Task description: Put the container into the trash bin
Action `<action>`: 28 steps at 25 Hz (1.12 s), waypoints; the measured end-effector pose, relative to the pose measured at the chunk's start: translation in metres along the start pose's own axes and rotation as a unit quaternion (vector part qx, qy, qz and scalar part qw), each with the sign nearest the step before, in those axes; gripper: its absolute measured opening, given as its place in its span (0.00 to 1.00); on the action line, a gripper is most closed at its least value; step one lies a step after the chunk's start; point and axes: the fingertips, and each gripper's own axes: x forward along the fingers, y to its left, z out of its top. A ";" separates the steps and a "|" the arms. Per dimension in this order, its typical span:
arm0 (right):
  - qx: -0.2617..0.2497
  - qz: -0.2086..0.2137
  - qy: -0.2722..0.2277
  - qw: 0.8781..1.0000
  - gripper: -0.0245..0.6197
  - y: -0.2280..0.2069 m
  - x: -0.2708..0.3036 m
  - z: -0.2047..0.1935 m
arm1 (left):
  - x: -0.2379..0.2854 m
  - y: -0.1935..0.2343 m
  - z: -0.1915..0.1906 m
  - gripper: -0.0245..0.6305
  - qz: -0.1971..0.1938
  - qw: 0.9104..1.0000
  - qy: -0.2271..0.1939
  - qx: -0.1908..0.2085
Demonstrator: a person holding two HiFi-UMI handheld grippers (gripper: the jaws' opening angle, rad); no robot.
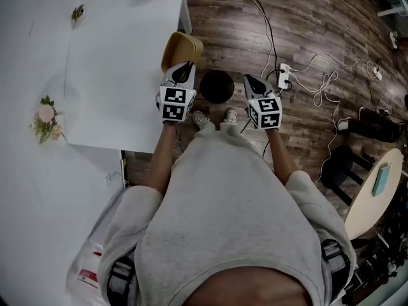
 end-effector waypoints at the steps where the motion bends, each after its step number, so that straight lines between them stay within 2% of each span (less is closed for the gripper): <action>1: 0.003 0.001 0.000 1.000 0.06 -0.004 -0.001 -0.001 | 0.003 -0.004 0.001 0.08 -0.001 1.000 0.002 0.000; 15: 0.024 0.025 0.004 0.999 0.06 -0.054 -0.007 -0.027 | 0.034 -0.053 -0.005 0.08 0.007 0.999 0.027 -0.024; 23: 0.030 0.049 0.007 0.998 0.06 -0.066 -0.002 -0.054 | 0.046 -0.071 -0.030 0.08 0.020 0.998 0.040 -0.047; 28: 0.033 0.050 0.015 0.998 0.06 -0.066 0.001 -0.070 | 0.053 -0.082 -0.049 0.08 0.008 0.998 0.053 -0.045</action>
